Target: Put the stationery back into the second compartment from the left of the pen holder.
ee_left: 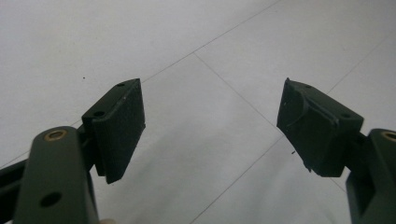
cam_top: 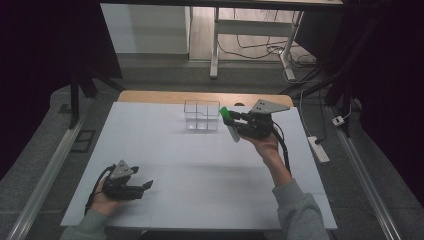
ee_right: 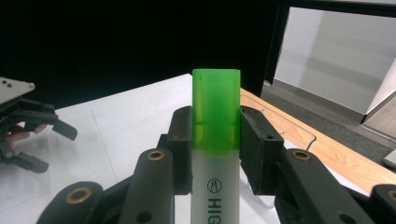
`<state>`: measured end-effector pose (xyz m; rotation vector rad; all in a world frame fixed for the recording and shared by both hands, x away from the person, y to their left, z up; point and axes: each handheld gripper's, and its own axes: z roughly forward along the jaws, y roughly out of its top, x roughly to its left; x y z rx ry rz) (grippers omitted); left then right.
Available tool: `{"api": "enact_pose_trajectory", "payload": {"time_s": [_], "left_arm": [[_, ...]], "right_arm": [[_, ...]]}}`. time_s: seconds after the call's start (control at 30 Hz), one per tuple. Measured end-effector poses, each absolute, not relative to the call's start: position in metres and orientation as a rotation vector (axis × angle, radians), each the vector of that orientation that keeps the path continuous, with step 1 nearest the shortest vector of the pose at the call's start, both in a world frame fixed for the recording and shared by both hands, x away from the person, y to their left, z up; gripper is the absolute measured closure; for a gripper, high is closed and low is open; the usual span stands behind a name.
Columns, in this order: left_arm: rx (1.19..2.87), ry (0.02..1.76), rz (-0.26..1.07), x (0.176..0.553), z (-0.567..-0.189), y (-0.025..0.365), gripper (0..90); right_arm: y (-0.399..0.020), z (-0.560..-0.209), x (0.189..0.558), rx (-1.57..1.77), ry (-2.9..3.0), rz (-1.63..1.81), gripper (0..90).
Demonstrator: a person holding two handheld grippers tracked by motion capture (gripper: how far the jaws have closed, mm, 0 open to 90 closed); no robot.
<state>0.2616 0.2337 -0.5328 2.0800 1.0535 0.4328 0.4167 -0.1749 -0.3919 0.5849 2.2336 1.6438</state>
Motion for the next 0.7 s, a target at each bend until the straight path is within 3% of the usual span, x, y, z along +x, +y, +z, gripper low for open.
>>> {"api": "enact_pose_trajectory", "payload": {"time_s": [0.7], "left_arm": [[2.078, 1.045, 0.435, 0.261, -0.532, 0.233, 23.0]], "right_arm": [[-0.153, -0.374, 0.44, 0.595, 2.227, 1.65, 66.3]]}}
